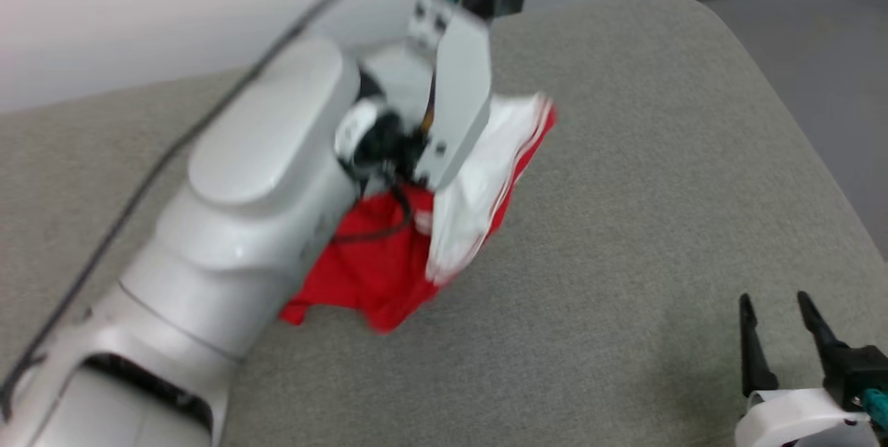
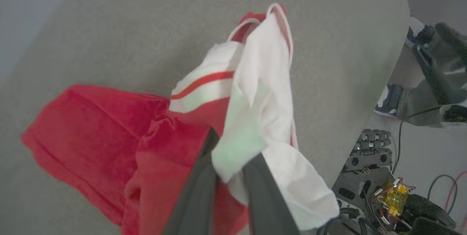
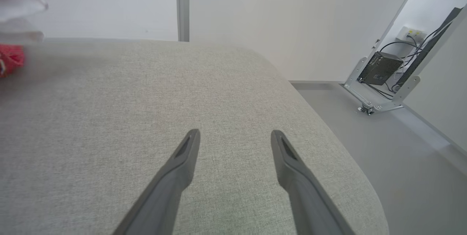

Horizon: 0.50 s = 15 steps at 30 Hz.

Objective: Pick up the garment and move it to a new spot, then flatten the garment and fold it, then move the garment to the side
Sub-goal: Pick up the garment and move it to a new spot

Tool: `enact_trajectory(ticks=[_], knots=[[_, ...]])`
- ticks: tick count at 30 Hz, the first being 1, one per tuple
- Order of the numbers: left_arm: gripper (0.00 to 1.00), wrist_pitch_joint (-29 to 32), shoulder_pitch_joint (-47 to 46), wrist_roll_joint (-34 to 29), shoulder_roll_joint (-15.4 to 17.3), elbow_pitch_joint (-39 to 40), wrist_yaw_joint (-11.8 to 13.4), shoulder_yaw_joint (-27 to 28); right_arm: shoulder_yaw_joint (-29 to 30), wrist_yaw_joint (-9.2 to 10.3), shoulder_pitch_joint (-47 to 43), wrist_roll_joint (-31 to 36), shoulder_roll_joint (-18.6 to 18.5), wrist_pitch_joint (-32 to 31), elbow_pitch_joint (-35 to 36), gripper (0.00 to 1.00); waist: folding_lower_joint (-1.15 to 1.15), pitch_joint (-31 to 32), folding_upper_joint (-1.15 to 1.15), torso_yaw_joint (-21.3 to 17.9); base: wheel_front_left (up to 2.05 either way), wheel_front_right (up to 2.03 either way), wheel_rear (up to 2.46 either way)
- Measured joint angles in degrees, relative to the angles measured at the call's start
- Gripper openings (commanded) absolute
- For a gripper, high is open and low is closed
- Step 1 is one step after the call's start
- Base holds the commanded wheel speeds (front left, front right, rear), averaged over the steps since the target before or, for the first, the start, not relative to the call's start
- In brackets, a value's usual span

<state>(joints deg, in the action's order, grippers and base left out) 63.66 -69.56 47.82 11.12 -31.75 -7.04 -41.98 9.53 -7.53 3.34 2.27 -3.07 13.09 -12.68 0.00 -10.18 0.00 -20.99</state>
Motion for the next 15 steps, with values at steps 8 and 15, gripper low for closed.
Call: enact_trajectory(ticks=[8, 15], knots=[[0.12, -1.9, 7.8, -1.3, 0.3, -4.3, 0.9, -3.1, -3.6, 0.0, 3.1, -3.0, 0.1, -0.5, -2.8, 1.0, 0.0, -3.1, 0.0, -2.3, 0.0, 0.0, 0.0], [0.42, -3.8, 11.5, -2.5, 0.9, -9.0, 0.8, -5.4, -5.9, 0.0, 5.8, -4.6, 0.1, -0.5, -5.4, 1.0, 0.0, -4.9, 0.0, -3.4, 0.0, 0.0, 0.0]])
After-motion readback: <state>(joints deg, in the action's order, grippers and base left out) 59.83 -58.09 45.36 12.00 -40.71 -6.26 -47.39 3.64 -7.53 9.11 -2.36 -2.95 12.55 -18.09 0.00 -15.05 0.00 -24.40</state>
